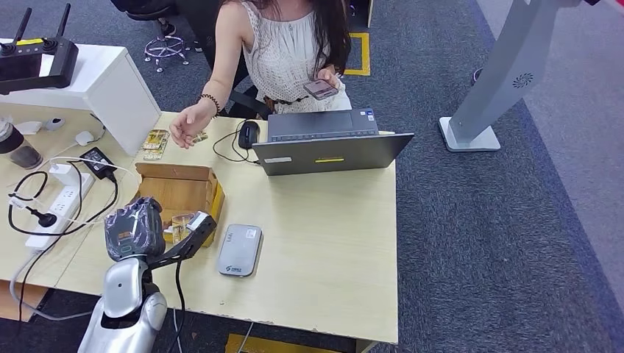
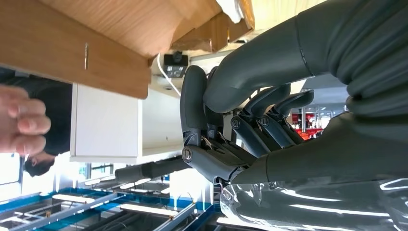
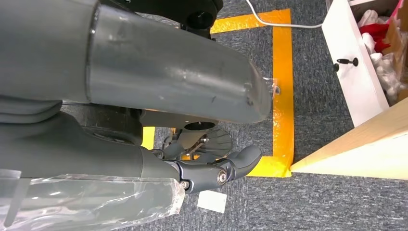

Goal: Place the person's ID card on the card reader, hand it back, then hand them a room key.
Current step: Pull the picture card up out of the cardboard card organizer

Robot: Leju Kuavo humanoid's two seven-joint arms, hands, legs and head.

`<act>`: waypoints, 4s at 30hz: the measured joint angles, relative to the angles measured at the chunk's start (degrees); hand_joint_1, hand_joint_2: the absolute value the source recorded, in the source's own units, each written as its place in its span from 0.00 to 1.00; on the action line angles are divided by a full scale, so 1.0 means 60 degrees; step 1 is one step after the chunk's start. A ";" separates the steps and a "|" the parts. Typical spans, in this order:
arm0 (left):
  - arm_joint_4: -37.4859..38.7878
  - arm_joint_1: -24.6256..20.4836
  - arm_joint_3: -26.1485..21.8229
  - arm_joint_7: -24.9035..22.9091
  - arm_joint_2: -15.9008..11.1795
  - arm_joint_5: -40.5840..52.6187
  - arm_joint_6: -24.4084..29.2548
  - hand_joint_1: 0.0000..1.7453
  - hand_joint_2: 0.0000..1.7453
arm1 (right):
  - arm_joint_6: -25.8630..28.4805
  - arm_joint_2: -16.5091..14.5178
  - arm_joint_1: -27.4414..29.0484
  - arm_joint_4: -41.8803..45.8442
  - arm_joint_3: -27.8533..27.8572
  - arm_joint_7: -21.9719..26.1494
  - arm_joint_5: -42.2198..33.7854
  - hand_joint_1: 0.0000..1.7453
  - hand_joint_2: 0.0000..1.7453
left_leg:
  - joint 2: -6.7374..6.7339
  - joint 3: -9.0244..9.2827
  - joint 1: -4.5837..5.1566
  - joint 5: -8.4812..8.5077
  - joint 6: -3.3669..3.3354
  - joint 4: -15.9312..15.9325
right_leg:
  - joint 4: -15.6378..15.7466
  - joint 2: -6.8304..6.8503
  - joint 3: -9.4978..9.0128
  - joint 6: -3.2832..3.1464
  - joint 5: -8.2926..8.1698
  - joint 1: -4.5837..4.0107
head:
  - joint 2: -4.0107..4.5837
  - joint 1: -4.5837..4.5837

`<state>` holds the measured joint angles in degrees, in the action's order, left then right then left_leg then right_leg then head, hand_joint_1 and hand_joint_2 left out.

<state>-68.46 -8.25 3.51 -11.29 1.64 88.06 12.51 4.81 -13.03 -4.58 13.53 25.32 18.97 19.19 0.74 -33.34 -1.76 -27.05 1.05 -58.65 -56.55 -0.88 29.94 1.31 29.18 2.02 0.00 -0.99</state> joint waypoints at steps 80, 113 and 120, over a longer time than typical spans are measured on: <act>0.0289 0.0411 -0.0207 0.0229 0.0158 -0.0020 0.0038 0.00 1.00 | 0.0069 -0.0083 0.0026 0.0007 0.0476 -0.0061 0.0669 0.00 0.00 | -0.0001 -0.0001 0.0000 0.0000 0.0000 0.0000 | 0.0000 -0.0001 0.0003 0.0000 0.0000 0.0000 | 0.0000 -0.0001; 0.1071 0.0129 0.0039 0.0509 0.0240 0.0000 0.0385 0.00 1.00 | -0.0073 -0.0084 0.0025 0.0007 0.0509 -0.0061 0.1074 0.00 0.00 | -0.0003 -0.0001 0.0000 0.0000 0.0000 0.0000 | 0.0000 -0.0002 0.0008 0.0000 0.0000 0.0000 | 0.0000 0.0000; 0.1218 0.0056 0.0148 0.0476 0.0244 0.0000 0.0389 0.00 1.00 | -0.0073 -0.0084 0.0025 0.0007 0.0509 -0.0069 0.1103 0.00 0.00 | -0.0003 -0.0001 0.0000 0.0000 0.0000 0.0000 | 0.0000 -0.0002 0.0009 0.0000 0.0000 0.0000 | 0.0000 -0.0001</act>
<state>-61.15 -7.91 4.40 -8.44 3.10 88.06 14.84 4.37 -13.53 -4.43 13.57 28.37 18.55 25.81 0.72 -33.34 -1.76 -27.05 1.05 -58.65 -56.55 -0.89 29.99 1.31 29.19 2.02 0.00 -1.00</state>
